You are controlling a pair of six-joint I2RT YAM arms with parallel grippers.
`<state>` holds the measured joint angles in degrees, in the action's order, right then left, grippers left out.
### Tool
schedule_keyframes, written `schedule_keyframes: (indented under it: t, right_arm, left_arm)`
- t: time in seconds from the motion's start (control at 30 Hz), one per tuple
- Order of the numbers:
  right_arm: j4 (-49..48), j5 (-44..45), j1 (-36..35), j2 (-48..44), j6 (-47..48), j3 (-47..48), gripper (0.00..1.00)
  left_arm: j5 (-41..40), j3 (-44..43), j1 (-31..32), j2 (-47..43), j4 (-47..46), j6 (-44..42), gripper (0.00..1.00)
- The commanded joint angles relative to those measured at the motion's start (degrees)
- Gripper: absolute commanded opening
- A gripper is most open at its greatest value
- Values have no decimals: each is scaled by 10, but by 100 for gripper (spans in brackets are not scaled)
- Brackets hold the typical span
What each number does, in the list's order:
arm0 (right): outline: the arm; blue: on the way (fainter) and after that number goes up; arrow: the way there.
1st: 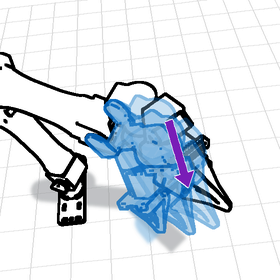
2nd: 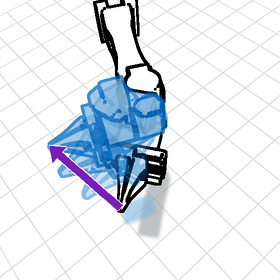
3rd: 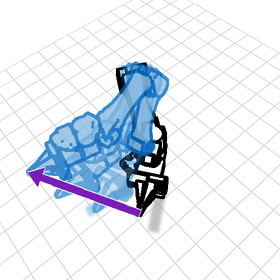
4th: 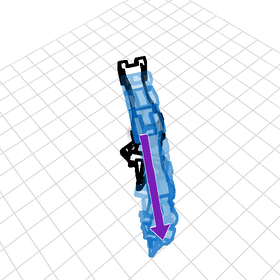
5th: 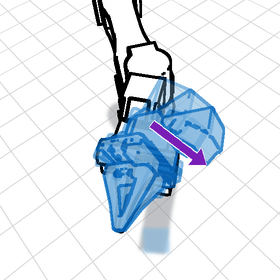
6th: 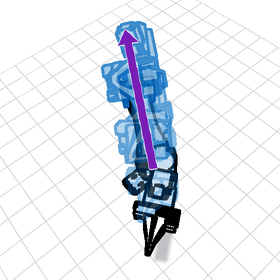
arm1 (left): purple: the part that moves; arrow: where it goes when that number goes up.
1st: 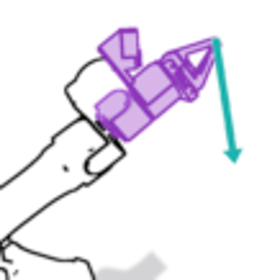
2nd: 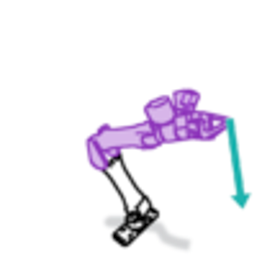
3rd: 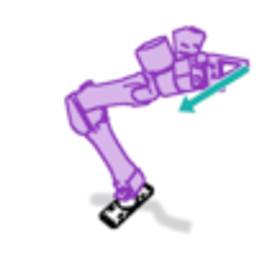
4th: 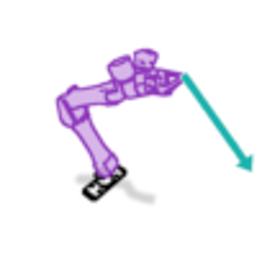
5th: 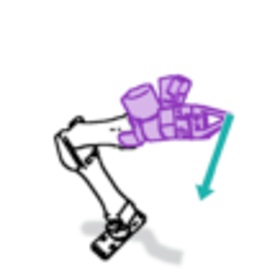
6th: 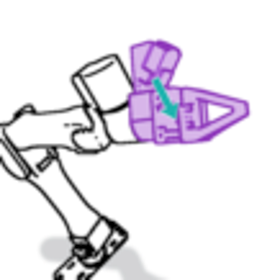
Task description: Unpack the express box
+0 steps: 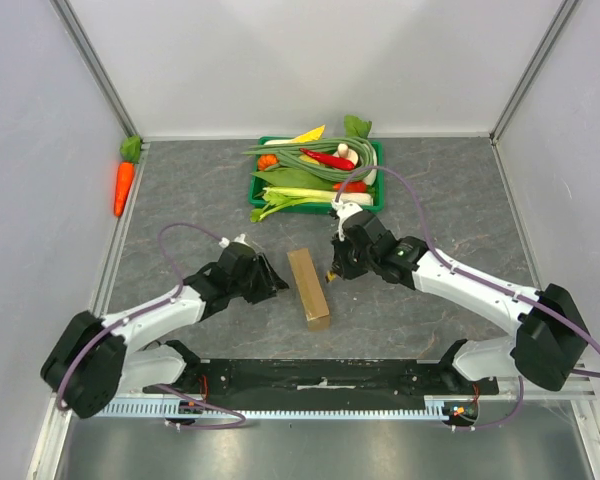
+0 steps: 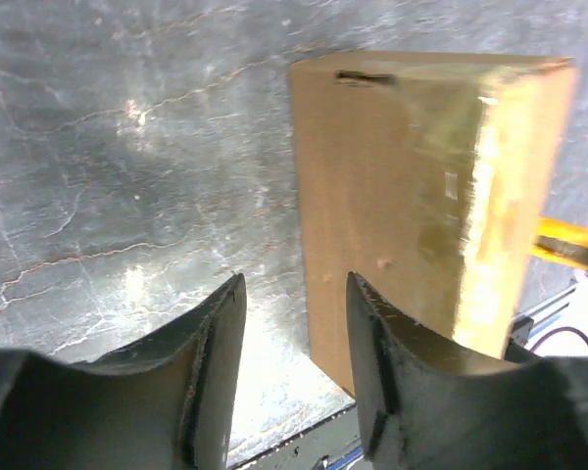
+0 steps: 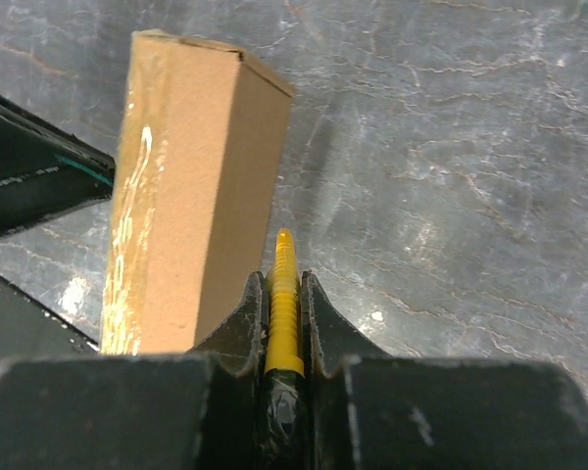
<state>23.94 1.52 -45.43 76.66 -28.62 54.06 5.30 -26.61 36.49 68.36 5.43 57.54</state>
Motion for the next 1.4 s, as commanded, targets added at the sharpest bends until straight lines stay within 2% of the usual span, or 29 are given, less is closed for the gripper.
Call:
schedule_keyframes:
  t: [0.0,0.3,0.5,0.87,1.03,1.17,1.27,1.37]
  right_arm:
    - [-27,-13,-14,-14,23,12,0]
    - [-27,-13,-27,-9,30,23,0]
    - [-27,-14,-33,-6,35,36,0]
    - [-22,-13,-38,-8,37,46,0]
    - [-19,6,-39,-11,32,50,0]
    - [-2,92,-39,-58,23,52,0]
    - [34,109,-39,-92,36,68,0]
    - [61,79,-40,-117,66,85,0]
  left_arm:
    - [-37,-31,2,-71,35,-39,59]
    - [31,-49,2,-77,-10,-102,68]
    - [79,-92,2,-17,-10,-124,69]
    - [96,-135,2,29,6,-138,70]
    - [42,-153,2,20,62,-154,70]
    - [-47,-185,0,-22,111,-187,72]
    - [-51,-209,-14,-25,114,-225,75]
    - [-50,-244,-33,4,114,-255,76]
